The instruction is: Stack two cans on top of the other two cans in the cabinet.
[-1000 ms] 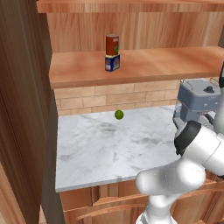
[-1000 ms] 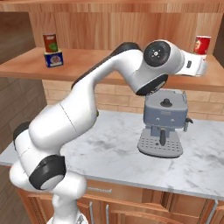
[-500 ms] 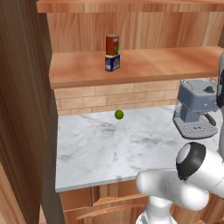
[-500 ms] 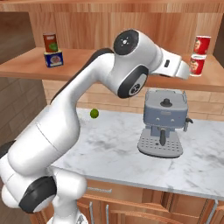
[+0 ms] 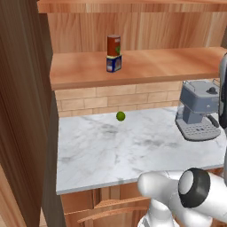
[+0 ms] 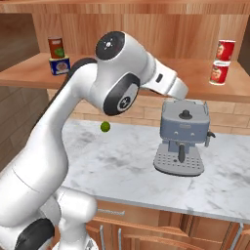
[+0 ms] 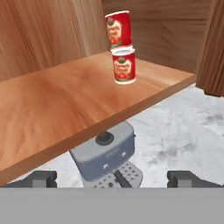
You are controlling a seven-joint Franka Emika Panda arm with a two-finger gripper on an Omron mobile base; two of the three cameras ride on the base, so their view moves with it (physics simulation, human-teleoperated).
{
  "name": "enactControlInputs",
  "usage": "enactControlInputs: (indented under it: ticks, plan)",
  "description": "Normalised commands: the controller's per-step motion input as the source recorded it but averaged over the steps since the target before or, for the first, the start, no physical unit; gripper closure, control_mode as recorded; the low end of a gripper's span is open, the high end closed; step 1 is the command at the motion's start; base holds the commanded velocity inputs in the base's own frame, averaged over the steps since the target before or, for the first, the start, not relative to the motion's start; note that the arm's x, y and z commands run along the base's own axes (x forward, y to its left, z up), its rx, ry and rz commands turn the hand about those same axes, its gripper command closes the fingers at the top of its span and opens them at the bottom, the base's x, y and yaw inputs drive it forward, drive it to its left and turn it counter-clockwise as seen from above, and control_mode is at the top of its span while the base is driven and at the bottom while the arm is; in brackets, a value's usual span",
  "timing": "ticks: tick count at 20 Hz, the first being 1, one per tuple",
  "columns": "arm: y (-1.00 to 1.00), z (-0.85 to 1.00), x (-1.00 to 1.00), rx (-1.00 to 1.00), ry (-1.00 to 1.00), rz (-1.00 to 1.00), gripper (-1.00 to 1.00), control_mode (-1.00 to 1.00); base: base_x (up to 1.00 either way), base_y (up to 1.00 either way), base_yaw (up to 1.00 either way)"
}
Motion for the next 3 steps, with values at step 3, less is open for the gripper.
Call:
enactControlInputs:
  ticks: [3]
  plan:
    - [0.53, -0.01, -0.43, 0.13, 0.01, 0.0, -1.0, -1.0, 0.0, 0.0, 0.0]
